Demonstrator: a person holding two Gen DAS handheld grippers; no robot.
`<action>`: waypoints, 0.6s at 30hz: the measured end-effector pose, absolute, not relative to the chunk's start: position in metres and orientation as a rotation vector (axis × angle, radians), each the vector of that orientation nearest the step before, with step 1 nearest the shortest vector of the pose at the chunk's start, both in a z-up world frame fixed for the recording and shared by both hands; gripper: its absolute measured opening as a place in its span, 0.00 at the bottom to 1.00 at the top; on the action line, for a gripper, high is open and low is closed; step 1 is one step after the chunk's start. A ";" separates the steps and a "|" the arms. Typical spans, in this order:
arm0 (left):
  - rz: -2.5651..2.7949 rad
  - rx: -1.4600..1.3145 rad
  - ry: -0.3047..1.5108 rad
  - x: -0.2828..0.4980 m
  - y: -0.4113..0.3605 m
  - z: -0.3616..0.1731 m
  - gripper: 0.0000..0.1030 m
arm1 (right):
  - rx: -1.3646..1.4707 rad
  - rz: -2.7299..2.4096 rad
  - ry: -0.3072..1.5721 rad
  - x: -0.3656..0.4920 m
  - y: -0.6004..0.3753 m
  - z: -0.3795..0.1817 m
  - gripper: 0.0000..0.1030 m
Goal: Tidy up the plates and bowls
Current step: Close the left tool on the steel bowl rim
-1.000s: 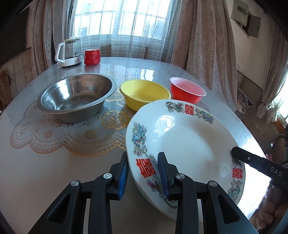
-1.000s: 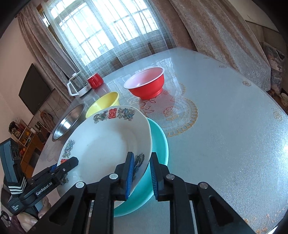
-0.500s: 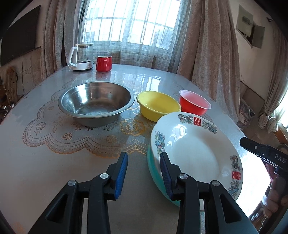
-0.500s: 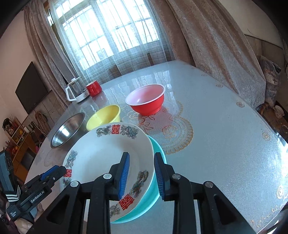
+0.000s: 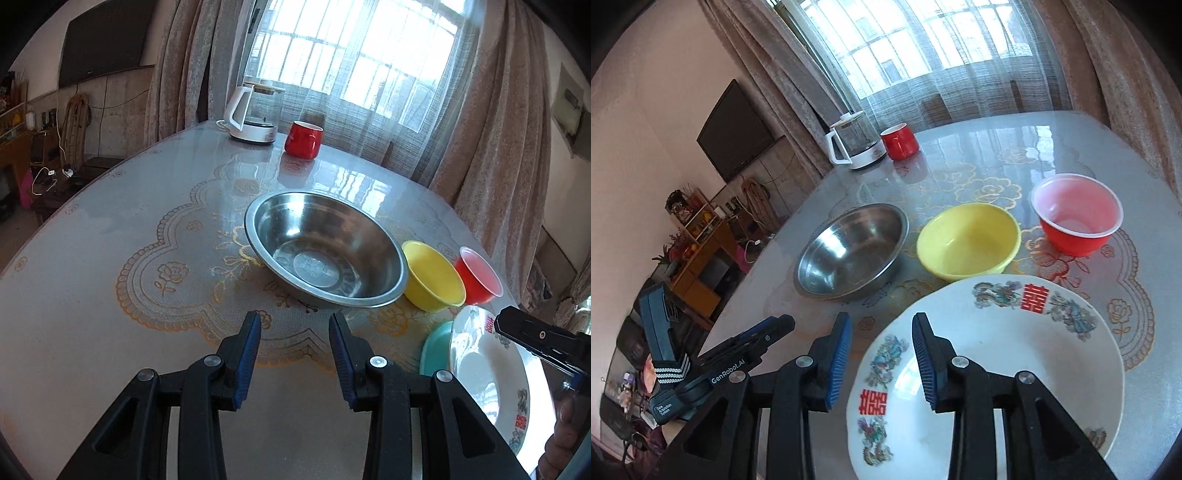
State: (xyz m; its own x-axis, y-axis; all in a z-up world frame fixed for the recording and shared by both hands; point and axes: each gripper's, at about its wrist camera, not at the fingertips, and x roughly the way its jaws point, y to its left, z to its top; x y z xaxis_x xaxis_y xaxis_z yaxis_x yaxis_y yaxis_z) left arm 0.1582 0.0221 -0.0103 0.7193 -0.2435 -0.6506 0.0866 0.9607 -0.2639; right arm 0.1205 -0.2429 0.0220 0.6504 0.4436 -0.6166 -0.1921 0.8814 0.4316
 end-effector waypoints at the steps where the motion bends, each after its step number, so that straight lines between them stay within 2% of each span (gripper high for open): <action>1: -0.179 -0.227 0.747 0.163 0.027 -0.010 0.38 | 0.351 0.373 0.792 0.129 -0.237 0.021 0.33; 18: -0.159 -0.274 0.801 0.237 0.044 -0.020 0.38 | 0.382 0.329 0.953 0.221 -0.204 -0.013 0.33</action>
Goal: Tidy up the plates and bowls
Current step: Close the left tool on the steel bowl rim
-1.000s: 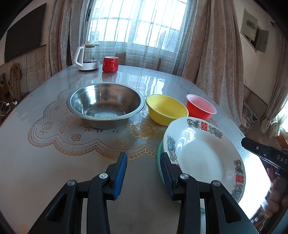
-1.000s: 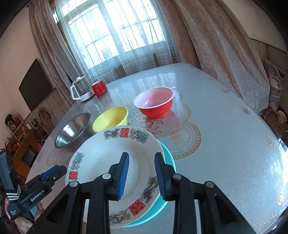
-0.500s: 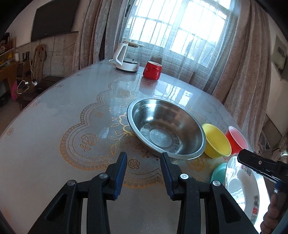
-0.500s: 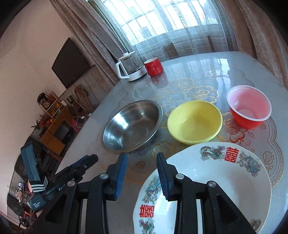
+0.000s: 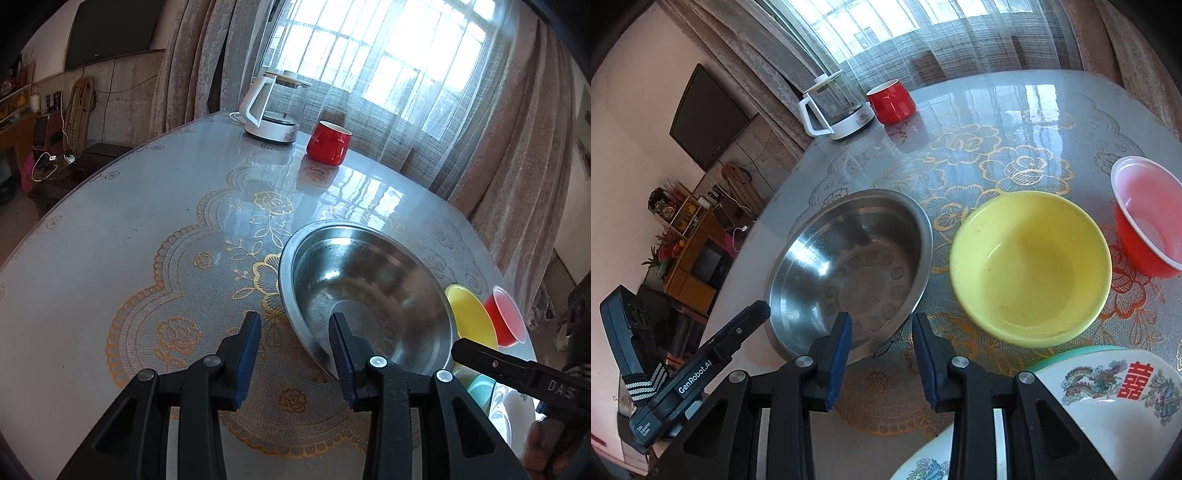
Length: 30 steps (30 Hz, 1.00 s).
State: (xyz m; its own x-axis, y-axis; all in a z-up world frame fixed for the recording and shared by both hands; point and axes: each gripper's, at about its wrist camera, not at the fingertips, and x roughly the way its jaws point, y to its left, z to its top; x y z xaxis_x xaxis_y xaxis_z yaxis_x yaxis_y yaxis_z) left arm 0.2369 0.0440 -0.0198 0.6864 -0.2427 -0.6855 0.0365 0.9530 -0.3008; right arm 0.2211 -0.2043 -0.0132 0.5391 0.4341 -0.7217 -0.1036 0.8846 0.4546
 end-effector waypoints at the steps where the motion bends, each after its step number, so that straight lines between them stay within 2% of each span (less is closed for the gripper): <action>1: -0.151 -0.271 0.810 0.241 0.044 -0.022 0.38 | 0.380 0.329 0.962 0.223 -0.203 -0.014 0.33; 6: -0.157 -0.279 0.837 0.253 0.043 -0.029 0.34 | 0.346 0.307 0.982 0.231 -0.196 -0.019 0.35; 11: -0.181 -0.254 0.824 0.253 0.035 -0.027 0.20 | 0.300 0.300 0.986 0.236 -0.190 -0.022 0.33; 14: -0.173 -0.235 0.817 0.251 0.032 -0.026 0.20 | 0.259 0.287 0.991 0.240 -0.186 -0.026 0.27; 30: -0.137 -0.263 0.813 0.199 0.062 -0.019 0.22 | 0.189 0.358 0.971 0.218 -0.159 -0.020 0.26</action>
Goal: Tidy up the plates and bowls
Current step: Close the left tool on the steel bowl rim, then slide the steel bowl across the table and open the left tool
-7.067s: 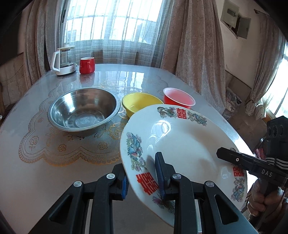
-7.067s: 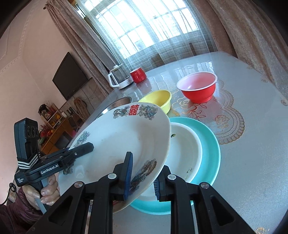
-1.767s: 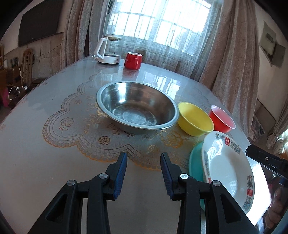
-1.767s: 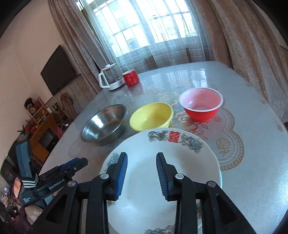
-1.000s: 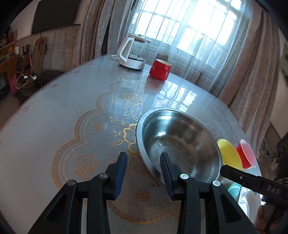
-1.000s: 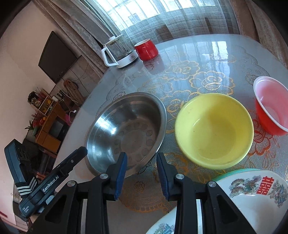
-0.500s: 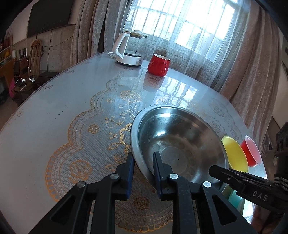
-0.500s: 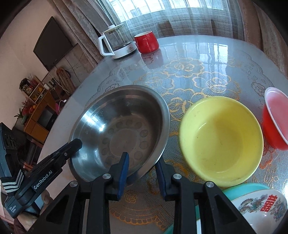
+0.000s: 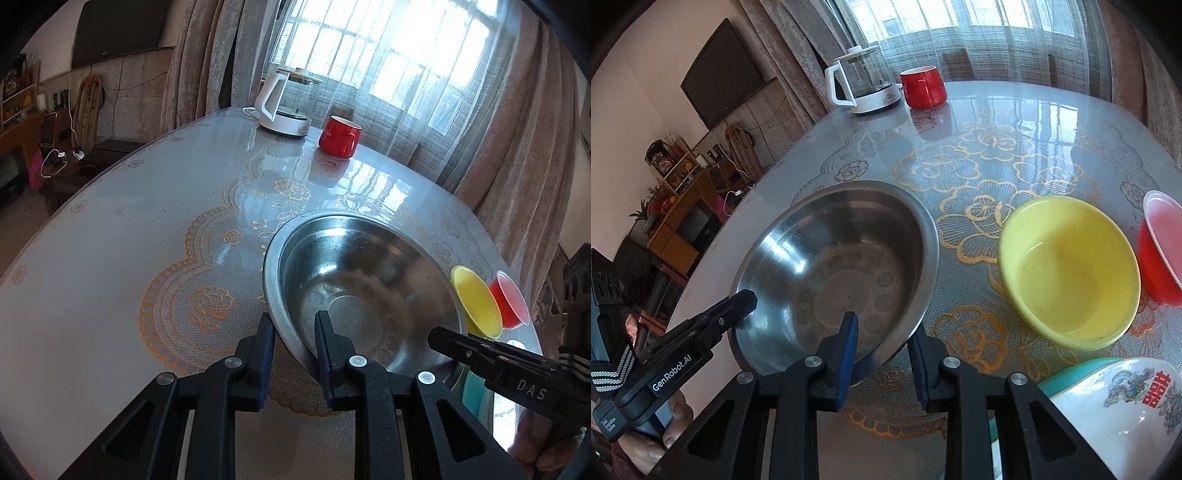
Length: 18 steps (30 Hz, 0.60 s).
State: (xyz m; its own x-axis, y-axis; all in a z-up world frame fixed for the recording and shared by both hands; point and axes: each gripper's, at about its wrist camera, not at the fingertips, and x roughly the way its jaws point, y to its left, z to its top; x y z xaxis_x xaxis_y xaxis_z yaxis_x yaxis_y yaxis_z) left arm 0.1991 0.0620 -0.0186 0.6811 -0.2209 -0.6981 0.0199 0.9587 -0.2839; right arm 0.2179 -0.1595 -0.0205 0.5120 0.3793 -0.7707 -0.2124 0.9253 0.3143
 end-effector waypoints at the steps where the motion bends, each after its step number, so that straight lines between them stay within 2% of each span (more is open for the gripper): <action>1: -0.133 -0.262 0.811 0.194 0.064 -0.018 0.22 | 0.186 0.364 0.971 0.215 -0.157 -0.020 0.26; 18: -0.090 -0.295 0.796 0.104 0.101 -0.013 0.22 | 0.092 0.472 0.933 0.147 -0.118 -0.008 0.26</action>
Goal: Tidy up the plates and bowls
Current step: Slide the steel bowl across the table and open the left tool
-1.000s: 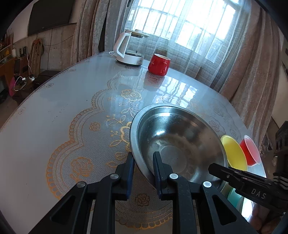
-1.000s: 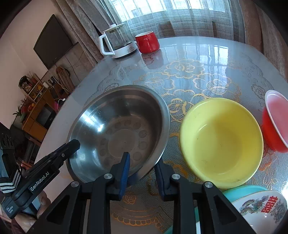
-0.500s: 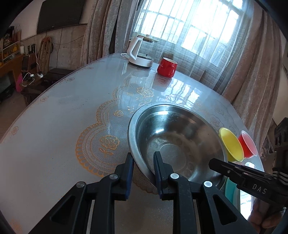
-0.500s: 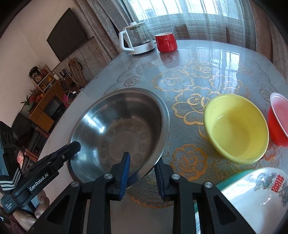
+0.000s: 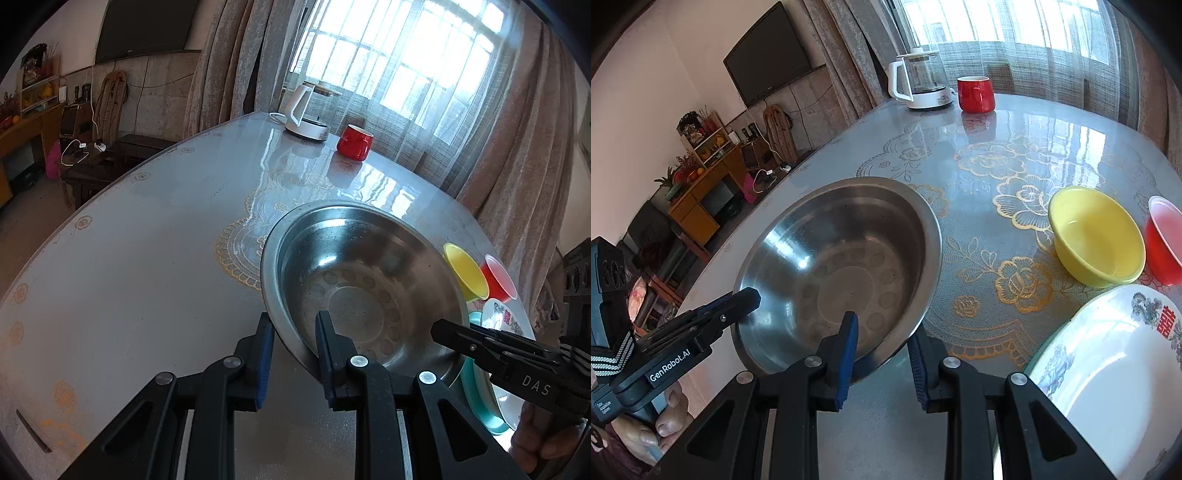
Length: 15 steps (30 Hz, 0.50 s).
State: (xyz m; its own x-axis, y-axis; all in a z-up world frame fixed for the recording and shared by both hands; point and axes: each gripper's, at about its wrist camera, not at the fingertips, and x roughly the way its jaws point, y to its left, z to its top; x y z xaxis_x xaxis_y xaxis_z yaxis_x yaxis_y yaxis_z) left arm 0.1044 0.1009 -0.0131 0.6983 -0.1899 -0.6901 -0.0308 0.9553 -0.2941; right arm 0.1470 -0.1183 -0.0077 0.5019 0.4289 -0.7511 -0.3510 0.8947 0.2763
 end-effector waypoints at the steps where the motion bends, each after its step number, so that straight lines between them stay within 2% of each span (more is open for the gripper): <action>1: -0.087 -0.293 0.795 0.101 0.102 -0.013 0.23 | 0.087 0.480 0.926 0.143 -0.116 -0.006 0.26; 15: -0.058 -0.263 0.806 0.084 0.098 -0.029 0.23 | 0.035 0.478 0.943 0.121 -0.108 -0.020 0.26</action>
State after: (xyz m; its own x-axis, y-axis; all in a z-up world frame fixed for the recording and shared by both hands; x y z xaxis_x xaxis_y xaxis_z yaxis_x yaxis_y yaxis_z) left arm 0.0836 0.0983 -0.0292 0.6930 -0.1513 -0.7049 -0.0480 0.9659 -0.2545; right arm 0.1209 -0.1076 -0.0199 0.4913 0.4090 -0.7690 -0.3787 0.8954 0.2343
